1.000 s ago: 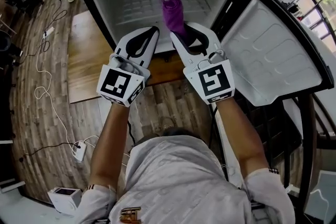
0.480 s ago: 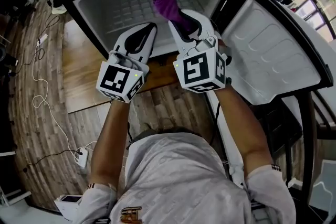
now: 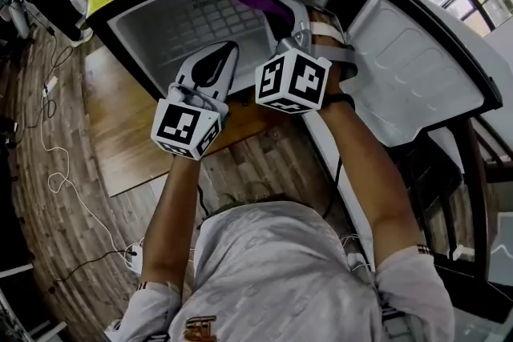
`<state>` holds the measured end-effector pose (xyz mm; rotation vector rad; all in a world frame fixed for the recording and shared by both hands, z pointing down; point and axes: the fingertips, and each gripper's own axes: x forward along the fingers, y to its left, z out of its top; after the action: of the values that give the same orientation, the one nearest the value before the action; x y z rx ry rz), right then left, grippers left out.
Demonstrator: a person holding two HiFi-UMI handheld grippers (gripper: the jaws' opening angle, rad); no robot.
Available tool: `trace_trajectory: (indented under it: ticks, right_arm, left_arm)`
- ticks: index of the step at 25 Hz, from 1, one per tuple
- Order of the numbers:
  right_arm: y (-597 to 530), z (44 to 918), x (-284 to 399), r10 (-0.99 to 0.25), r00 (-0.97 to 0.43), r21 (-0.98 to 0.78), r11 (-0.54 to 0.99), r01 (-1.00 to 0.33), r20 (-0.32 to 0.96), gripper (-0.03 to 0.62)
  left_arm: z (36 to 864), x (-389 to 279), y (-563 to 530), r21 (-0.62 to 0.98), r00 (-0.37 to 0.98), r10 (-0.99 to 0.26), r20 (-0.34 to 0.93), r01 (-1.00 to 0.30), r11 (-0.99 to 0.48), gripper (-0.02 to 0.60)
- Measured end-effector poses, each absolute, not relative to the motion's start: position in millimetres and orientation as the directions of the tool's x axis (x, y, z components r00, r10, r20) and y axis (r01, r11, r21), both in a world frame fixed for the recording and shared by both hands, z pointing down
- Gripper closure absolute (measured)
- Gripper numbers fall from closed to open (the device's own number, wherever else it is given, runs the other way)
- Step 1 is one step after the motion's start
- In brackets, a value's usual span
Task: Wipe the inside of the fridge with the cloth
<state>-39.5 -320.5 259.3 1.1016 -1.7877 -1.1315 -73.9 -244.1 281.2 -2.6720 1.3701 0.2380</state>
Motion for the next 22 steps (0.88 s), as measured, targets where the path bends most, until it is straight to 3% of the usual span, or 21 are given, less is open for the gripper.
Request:
trace_trajectory:
  ticks: [4,22]
  right_arm:
    - [-348,255,-30,-0.966,-0.237,0.979,0.142,-0.148,0.105,0.487]
    - [-409,242,-6,-0.996,0.050,0.998,0.067,-0.015,0.068,0.485]
  left_arm:
    - [285,-78,-246,-0.036,0.595,-0.778,-0.199,-0.798,-0.601,0.581]
    - [296,-83,-260,0.002,0.667,-0.712,-0.220,-0.730,-0.684,0.582]
